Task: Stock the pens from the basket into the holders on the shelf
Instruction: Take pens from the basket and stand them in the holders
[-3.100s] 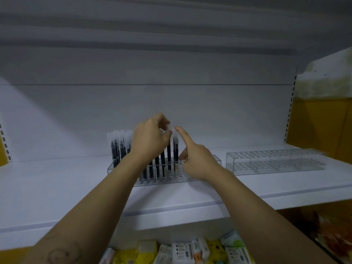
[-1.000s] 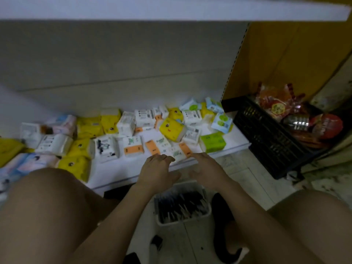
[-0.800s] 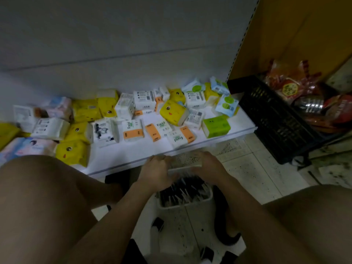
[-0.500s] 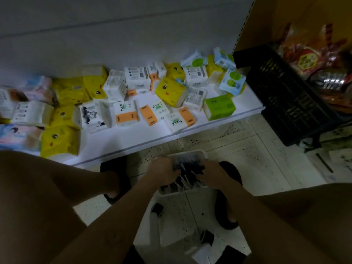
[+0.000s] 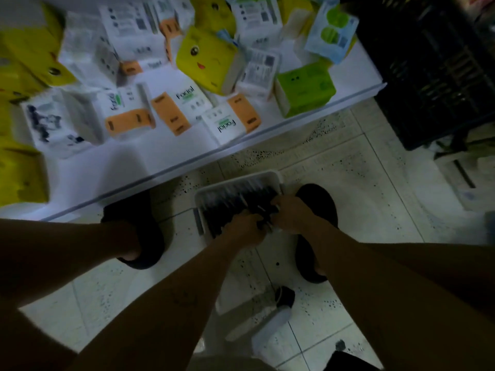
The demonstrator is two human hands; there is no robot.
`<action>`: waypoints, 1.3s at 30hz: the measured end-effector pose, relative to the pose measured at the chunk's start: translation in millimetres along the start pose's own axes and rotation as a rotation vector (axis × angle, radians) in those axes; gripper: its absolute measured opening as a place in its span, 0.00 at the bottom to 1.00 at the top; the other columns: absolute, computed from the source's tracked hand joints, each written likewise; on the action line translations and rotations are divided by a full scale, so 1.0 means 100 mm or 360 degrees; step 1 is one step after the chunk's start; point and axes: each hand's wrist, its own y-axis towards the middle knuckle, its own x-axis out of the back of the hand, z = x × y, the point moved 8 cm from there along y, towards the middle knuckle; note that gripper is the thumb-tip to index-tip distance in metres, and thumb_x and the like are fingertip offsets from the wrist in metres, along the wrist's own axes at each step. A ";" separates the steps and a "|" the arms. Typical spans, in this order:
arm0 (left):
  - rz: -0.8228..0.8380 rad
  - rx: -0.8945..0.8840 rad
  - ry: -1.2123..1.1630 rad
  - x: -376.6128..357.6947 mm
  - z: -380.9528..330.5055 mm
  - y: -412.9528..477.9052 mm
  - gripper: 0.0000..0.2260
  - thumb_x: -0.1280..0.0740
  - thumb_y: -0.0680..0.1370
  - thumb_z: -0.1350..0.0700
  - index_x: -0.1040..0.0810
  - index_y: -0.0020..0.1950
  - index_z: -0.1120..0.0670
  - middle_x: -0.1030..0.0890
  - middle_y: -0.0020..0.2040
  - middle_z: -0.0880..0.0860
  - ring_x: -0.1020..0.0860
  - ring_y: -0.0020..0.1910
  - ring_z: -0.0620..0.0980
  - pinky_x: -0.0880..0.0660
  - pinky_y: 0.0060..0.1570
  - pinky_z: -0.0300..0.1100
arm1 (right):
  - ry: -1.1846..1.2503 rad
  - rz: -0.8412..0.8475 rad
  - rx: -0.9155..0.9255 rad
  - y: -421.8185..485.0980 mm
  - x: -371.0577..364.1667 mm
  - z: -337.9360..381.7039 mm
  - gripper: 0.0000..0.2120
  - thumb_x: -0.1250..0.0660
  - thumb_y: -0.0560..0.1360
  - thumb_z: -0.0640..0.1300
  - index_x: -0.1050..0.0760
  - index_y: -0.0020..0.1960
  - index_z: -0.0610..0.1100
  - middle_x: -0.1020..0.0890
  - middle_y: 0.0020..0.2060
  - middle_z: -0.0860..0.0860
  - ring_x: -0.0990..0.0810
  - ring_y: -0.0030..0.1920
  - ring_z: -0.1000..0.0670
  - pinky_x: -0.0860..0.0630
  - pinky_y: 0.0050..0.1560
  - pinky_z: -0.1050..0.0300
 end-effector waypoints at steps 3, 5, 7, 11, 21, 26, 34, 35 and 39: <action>0.0118 0.0025 0.0040 -0.03 0.02 0.12 0.09 0.40 0.81 0.53 0.29 0.59 0.55 0.24 0.55 0.56 0.30 0.46 0.54 0.33 0.52 0.44 | -0.0040 -0.0003 0.0010 0.10 -0.13 -0.04 0.04 0.37 0.79 0.43 0.27 0.52 0.43 0.24 0.49 0.42 0.32 0.47 0.41 0.28 0.52 0.47; 0.0058 0.0140 0.0023 0.05 0.06 0.15 0.07 0.38 0.80 0.50 0.33 0.53 0.52 0.28 0.42 0.48 0.32 0.39 0.48 0.38 0.51 0.40 | -0.0047 0.0013 0.0024 0.12 -0.19 -0.03 0.08 0.37 0.79 0.46 0.25 0.53 0.42 0.22 0.49 0.42 0.25 0.50 0.41 0.27 0.58 0.47; 0.0042 0.0188 0.0020 0.06 0.07 0.20 0.07 0.37 0.79 0.51 0.34 0.52 0.50 0.37 0.36 0.43 0.33 0.38 0.47 0.39 0.49 0.40 | -0.0079 0.0018 0.0082 0.15 -0.24 -0.03 0.11 0.37 0.79 0.50 0.25 0.50 0.42 0.21 0.46 0.42 0.23 0.50 0.42 0.29 0.62 0.46; -0.0083 0.0208 -0.0150 0.09 0.14 0.21 0.06 0.35 0.78 0.55 0.31 0.44 0.47 0.36 0.36 0.41 0.31 0.36 0.43 0.35 0.49 0.39 | -0.0091 -0.0003 0.0126 0.25 -0.29 -0.05 0.07 0.39 0.80 0.46 0.26 0.47 0.43 0.22 0.47 0.38 0.26 0.48 0.41 0.28 0.59 0.46; -0.0400 0.0221 -0.0882 0.26 0.33 0.06 0.11 0.30 0.76 0.49 0.20 0.37 0.53 0.18 0.35 0.55 0.19 0.34 0.52 0.21 0.33 0.38 | -0.0282 -0.0014 0.0177 0.30 -0.53 -0.02 0.16 0.43 0.81 0.48 0.26 0.64 0.43 0.24 0.59 0.43 0.29 0.63 0.42 0.41 0.73 0.47; -0.0650 0.0301 -0.0896 0.38 0.49 -0.01 0.10 0.26 0.73 0.53 0.25 0.37 0.52 0.22 0.35 0.50 0.23 0.37 0.47 0.29 0.32 0.33 | -0.0371 -0.0075 0.0159 0.27 -0.54 -0.06 0.21 0.43 0.80 0.50 0.32 0.71 0.45 0.32 0.68 0.41 0.37 0.70 0.41 0.47 0.76 0.46; -0.0701 0.0375 -0.1024 0.46 0.62 -0.13 0.06 0.36 0.79 0.64 0.25 0.46 0.54 0.21 0.44 0.54 0.22 0.43 0.52 0.21 0.41 0.46 | -0.0375 -0.0135 0.0070 0.26 -0.51 0.00 0.22 0.44 0.80 0.55 0.29 0.69 0.46 0.28 0.66 0.44 0.33 0.69 0.43 0.39 0.73 0.45; -0.0716 0.0350 -0.1004 0.49 0.61 -0.16 0.05 0.37 0.79 0.63 0.25 0.48 0.54 0.22 0.44 0.52 0.23 0.41 0.49 0.24 0.37 0.41 | -0.0310 -0.0172 0.0063 0.24 -0.48 0.01 0.20 0.42 0.80 0.54 0.25 0.64 0.44 0.24 0.62 0.44 0.29 0.65 0.44 0.35 0.70 0.47; -0.0727 0.0272 -0.0999 0.55 0.54 -0.29 0.06 0.38 0.80 0.62 0.24 0.55 0.56 0.22 0.48 0.52 0.23 0.45 0.49 0.26 0.44 0.40 | 0.0143 -0.0373 -0.0059 0.09 -0.27 -0.01 0.13 0.36 0.78 0.47 0.23 0.41 0.39 0.22 0.35 0.46 0.25 0.35 0.47 0.29 0.39 0.56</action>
